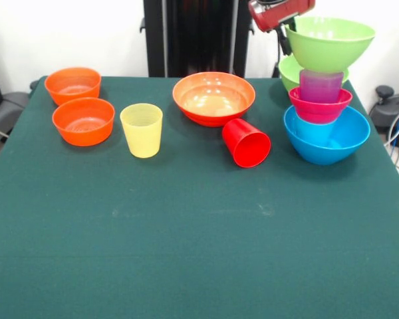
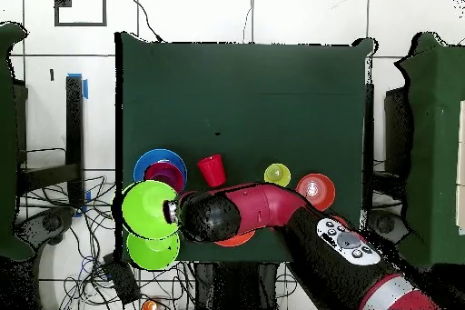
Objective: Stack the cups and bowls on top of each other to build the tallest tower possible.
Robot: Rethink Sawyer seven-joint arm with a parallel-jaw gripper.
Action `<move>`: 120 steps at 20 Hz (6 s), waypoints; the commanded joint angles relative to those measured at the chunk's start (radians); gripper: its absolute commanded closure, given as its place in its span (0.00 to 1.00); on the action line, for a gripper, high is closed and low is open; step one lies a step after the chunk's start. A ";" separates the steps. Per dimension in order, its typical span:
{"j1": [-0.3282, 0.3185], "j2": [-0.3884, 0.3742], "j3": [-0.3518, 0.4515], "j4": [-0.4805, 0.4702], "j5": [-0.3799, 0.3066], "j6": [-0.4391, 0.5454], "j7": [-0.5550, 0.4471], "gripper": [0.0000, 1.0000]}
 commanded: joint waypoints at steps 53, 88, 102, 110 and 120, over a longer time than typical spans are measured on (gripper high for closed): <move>0.005 -0.001 0.007 -0.040 -0.049 -0.006 0.003 1.00; -0.005 0.012 -0.001 -0.085 -0.059 0.025 -0.024 1.00; -0.007 0.000 -0.004 -0.076 -0.058 0.037 -0.021 1.00; 0.006 -0.005 -0.019 -0.081 -0.061 0.043 -0.011 0.00; -0.008 -0.018 0.000 -0.074 -0.061 0.032 -0.021 0.00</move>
